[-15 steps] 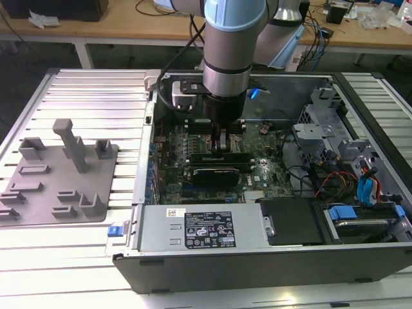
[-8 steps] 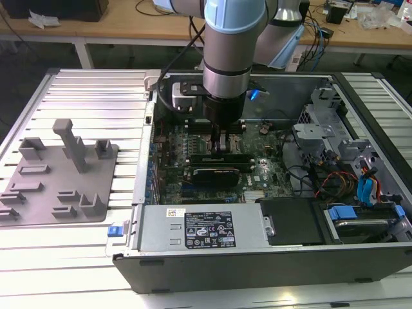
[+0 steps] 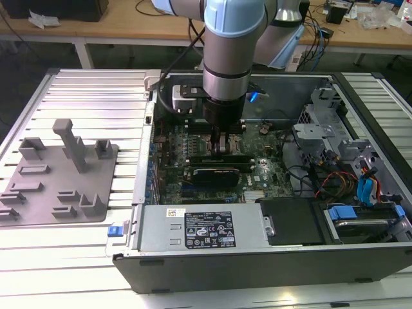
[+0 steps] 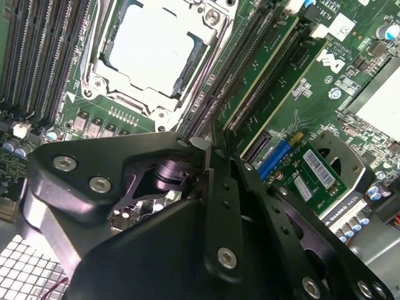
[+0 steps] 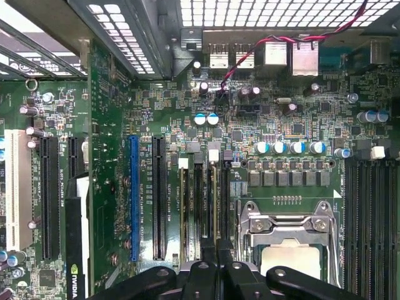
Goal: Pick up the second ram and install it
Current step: 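Insert the second ram into the second slot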
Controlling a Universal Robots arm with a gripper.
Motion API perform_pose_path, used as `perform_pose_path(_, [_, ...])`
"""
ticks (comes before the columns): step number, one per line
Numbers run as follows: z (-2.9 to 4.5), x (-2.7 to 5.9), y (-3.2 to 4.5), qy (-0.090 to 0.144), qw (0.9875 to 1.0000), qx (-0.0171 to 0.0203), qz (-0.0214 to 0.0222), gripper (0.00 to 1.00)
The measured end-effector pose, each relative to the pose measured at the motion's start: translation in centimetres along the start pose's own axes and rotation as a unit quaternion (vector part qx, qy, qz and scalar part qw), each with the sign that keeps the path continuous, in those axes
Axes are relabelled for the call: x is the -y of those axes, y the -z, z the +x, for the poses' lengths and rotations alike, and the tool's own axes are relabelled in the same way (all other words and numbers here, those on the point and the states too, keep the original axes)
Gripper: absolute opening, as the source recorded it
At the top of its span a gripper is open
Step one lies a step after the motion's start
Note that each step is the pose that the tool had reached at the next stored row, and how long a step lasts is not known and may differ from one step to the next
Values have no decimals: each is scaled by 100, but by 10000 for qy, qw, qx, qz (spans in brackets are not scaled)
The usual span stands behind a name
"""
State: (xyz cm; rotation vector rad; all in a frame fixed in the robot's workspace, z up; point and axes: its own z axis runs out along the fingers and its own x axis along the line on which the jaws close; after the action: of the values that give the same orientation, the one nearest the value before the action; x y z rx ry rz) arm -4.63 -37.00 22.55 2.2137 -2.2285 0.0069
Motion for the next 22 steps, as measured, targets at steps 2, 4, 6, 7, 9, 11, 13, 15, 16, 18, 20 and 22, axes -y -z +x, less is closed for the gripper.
perform_pose_path(2, [1,0,-20,0,10000,-3,-1,9])
perform_pose_path(4, [0,0,-23,0,10000,0,0,9])
perform_pose_path(6, [-2,1,-25,0,10000,6,3,9])
perform_pose_path(7, [-2,1,-29,0,10000,7,4,16])
perform_pose_path(9, [0,0,-24,0,10000,1,1,16])
perform_pose_path(11, [0,0,2,0,10000,1,2,16])
perform_pose_path(13, [0,0,95,0,10000,0,5,16])
perform_pose_path(15, [0,1,196,0,10000,0,7,16])
perform_pose_path(16, [0,1,226,0,10000,-1,6,16])
perform_pose_path(18, [0,1,259,0,10000,-2,7,16])
perform_pose_path(20, [0,1,264,0,10000,-1,7,16])
perform_pose_path(22, [0,3,266,0,10000,-1,7,16])
